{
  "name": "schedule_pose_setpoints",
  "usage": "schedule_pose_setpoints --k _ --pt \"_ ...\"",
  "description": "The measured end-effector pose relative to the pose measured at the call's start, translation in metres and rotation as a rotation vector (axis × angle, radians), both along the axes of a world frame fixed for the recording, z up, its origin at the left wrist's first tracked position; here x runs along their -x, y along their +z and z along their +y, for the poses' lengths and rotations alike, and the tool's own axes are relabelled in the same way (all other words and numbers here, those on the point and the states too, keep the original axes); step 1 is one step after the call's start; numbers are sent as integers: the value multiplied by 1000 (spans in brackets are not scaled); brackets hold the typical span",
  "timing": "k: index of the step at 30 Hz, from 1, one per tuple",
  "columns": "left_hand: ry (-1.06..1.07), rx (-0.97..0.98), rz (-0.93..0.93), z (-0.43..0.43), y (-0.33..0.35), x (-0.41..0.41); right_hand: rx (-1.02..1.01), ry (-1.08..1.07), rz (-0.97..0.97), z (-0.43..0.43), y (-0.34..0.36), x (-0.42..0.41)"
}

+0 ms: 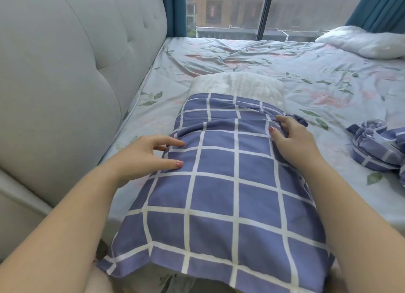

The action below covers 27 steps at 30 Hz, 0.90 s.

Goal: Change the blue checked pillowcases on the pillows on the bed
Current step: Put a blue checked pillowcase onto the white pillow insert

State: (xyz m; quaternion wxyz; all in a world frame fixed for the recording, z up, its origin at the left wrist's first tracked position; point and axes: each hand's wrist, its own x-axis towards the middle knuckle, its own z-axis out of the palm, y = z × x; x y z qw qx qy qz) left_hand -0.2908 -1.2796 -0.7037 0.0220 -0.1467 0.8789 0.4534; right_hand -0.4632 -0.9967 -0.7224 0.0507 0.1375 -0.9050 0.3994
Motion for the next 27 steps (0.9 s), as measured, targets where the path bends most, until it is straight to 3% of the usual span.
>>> schedule_pose_setpoints --k 2,4,8,12,17,22,27 --pt "-10 -6 8 -2 4 -7 3 37 158 9 11 -17" --pt "-7 3 52 -6 5 -12 13 134 199 20 21 -35" --pt "-109 -4 -3 -12 -1 -25 -81 356 -62 50 25 -58" --pt "-50 87 38 -13 -10 -25 -245 507 -303 83 16 -58" --pt "-114 176 194 -6 -22 -17 -308 695 -365 89 1 -64" --pt "-65 168 224 -2 -26 -8 -277 719 -349 80 4 -64" --pt "-88 199 225 -3 -28 -3 -85 632 -419 88 12 -64"
